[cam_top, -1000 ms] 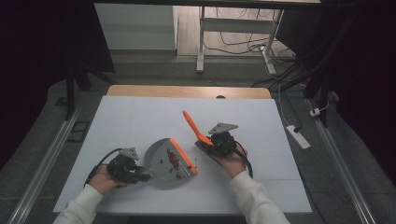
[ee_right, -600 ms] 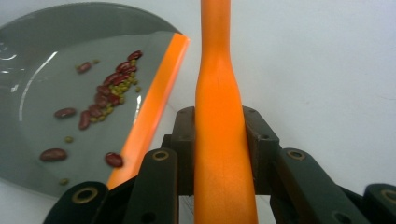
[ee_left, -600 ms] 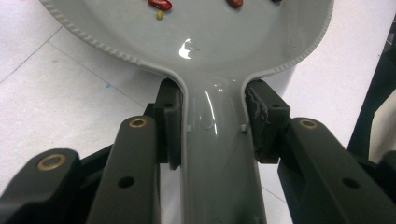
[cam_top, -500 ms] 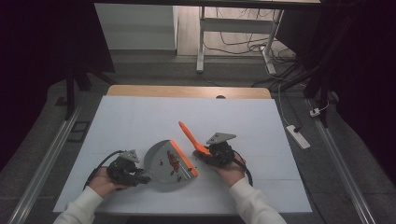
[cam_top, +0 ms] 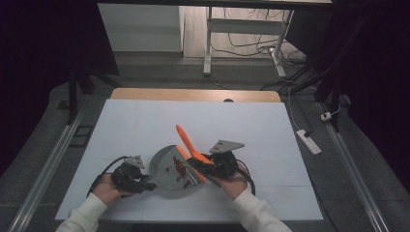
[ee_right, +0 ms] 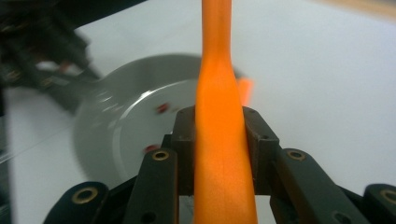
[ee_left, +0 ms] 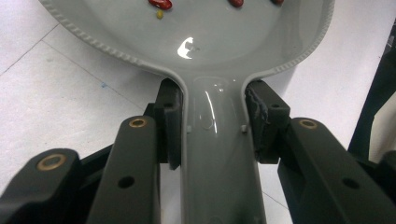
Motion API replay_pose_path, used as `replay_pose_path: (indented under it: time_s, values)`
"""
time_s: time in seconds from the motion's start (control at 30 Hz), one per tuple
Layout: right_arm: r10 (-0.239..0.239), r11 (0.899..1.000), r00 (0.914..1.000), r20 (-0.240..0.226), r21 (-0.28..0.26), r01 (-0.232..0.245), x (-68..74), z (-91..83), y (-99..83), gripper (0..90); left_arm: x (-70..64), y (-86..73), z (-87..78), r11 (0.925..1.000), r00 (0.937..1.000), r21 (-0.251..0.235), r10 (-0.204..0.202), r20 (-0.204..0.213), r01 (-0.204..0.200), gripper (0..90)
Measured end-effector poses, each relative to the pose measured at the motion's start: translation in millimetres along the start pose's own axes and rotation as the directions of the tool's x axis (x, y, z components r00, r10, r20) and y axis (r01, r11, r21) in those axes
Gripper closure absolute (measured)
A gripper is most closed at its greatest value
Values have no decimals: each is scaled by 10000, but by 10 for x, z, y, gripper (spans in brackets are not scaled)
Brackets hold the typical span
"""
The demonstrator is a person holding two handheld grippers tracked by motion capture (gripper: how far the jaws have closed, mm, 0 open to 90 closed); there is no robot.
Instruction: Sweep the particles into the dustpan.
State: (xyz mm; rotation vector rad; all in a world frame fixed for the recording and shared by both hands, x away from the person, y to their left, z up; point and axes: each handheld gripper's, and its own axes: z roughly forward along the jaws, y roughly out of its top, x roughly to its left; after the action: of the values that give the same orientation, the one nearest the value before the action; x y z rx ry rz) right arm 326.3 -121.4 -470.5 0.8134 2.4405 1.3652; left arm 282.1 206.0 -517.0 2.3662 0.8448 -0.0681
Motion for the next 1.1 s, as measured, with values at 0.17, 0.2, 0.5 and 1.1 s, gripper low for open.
replay_pose_path:
  time_s: [0.17, 0.2, 0.5, 1.1]
  values:
    - [628, 9980, 9944, 854, 5, -630, -270, -136, -35, 698, 0, -2, 5, 10000, 10000, 10, -9, 8, 9, 615]
    - [647, 9978, 9924, 1044, 47, -655, -309, -131, -61, 698, -1, -2, 9, 10000, 10000, 13, -15, 1, 15, 615]
    - [414, 9926, 9961, 781, 1107, -500, -202, 134, -196, 699, -5, 4, 22, 10000, 10000, 56, -43, -19, 43, 614]
    - [2036, 9761, 9763, 740, -928, -1965, -635, -385, -83, 699, 6, -4, 17, 9999, 10000, -139, -54, 15, 54, 615]
